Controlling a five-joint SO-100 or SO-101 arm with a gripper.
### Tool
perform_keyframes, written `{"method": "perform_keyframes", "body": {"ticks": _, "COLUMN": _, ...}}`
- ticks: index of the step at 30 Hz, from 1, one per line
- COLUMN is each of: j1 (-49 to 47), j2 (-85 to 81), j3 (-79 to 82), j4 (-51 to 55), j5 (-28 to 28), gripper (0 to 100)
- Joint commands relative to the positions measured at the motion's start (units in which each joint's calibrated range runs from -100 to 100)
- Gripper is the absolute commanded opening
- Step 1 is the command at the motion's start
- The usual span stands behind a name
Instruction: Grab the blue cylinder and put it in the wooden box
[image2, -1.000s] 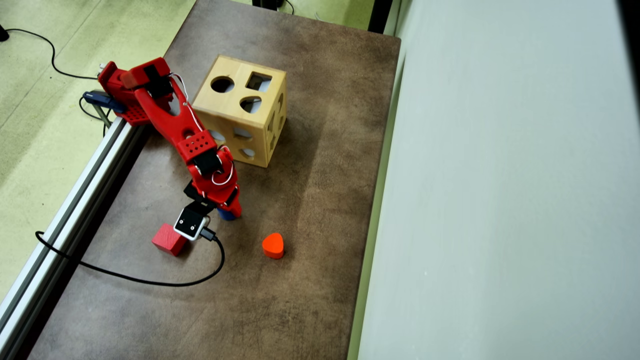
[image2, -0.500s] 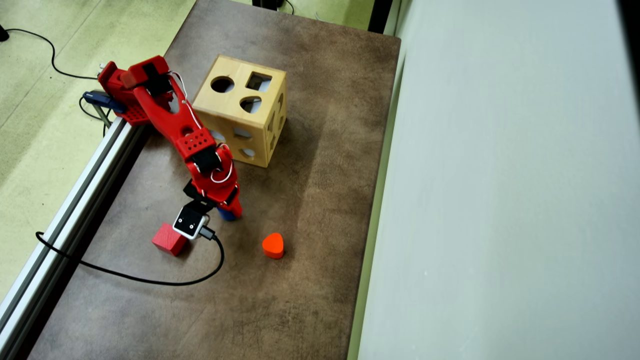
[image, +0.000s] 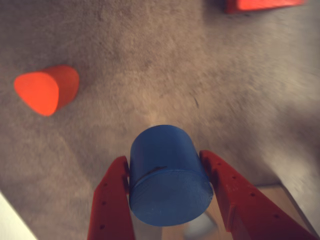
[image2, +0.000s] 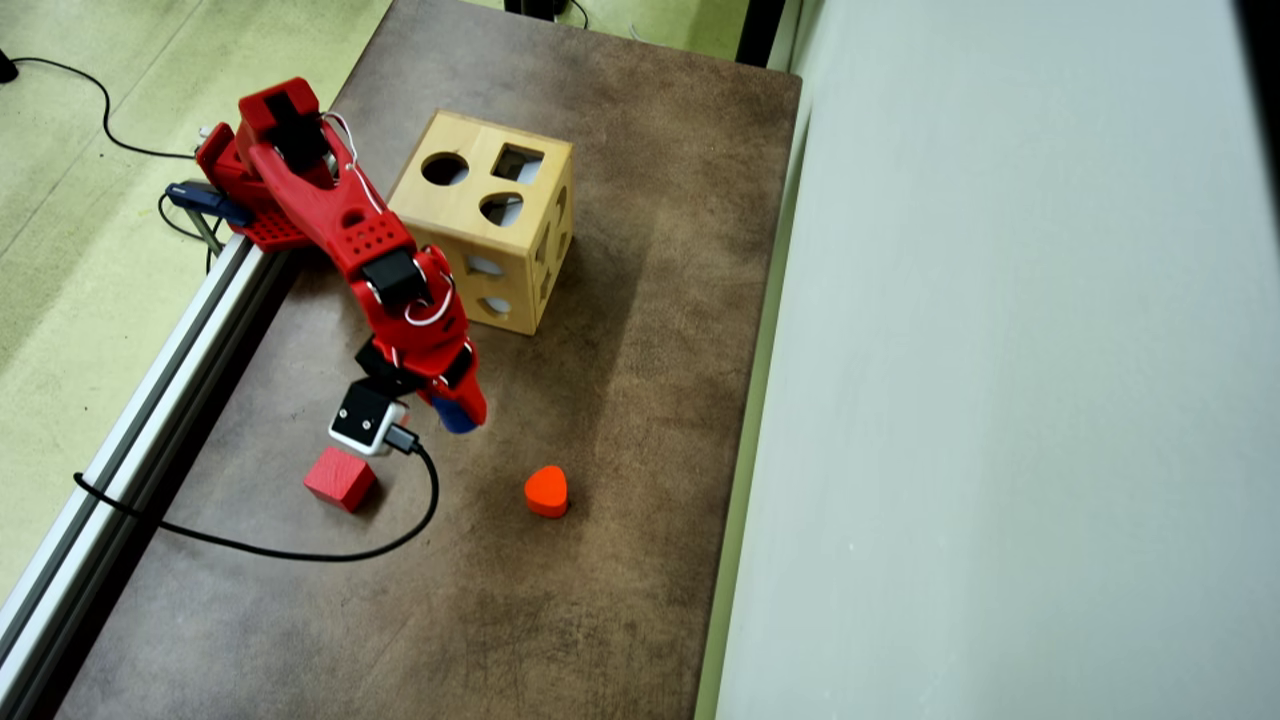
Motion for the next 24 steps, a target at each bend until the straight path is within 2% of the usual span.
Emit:
{"method": "perform_keyframes", "body": {"ticks": 1, "j1": 0.01, "j2": -11.63, "j3": -2.63, "j4": 2.9, "j5": -0.1, "gripper": 7}}
{"method": "perform_keyframes", "body": {"ticks": 8, "j1": -0.81, "j2": -22.24, "j3": -1.65, "j4": 3.86, "j5": -0.1, "gripper": 7}}
{"method": "perform_keyframes", "body": {"ticks": 13, "j1": -1.18, "j2": -26.49, "j3": -1.83, "j4": 9.9, "j5": -0.15, "gripper": 7}}
{"method": "perform_keyframes", "body": {"ticks": 24, "j1": -8.83, "j2": -34.98, "j3": -1.83, "j4": 20.35, "j5": -0.15, "gripper": 7}}
